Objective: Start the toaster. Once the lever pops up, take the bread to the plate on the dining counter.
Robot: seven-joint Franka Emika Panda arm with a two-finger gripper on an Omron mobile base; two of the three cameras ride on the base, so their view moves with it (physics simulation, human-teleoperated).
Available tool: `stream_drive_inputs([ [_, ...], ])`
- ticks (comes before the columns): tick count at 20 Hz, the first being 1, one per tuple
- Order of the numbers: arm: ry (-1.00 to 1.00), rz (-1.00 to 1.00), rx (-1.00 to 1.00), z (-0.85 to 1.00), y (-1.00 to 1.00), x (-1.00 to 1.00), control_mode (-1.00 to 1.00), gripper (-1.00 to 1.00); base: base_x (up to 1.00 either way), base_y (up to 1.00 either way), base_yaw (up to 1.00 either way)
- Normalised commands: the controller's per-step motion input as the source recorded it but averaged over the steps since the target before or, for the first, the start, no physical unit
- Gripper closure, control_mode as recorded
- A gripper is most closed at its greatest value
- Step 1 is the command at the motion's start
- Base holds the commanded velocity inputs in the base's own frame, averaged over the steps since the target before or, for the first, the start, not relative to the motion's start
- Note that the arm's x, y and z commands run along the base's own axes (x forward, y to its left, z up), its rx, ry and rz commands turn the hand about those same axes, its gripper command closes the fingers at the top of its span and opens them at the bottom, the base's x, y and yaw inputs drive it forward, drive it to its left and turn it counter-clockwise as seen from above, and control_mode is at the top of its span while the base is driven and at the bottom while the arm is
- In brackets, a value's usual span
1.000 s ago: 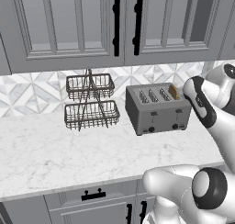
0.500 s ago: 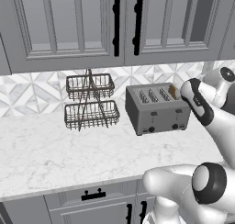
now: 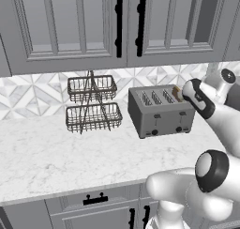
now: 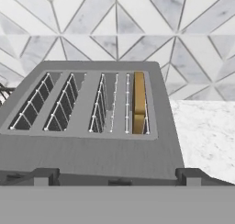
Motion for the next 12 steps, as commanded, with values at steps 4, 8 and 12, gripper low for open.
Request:
stream_drive_inputs([
  [4, 0.0, 0.0, 0.0, -0.16, -0.03, 0.23, -1.0, -1.0, 0.0, 0.0, 0.0],
  [8, 0.0, 0.01, 0.0, -0.14, 0.0, 0.24, -1.0, -1.0, 0.0, 0.0, 0.0],
  [12, 0.0, 0.01, 0.0, -0.17, 0.0, 0.24, -1.0, -1.0, 0.0, 0.0, 0.0],
])
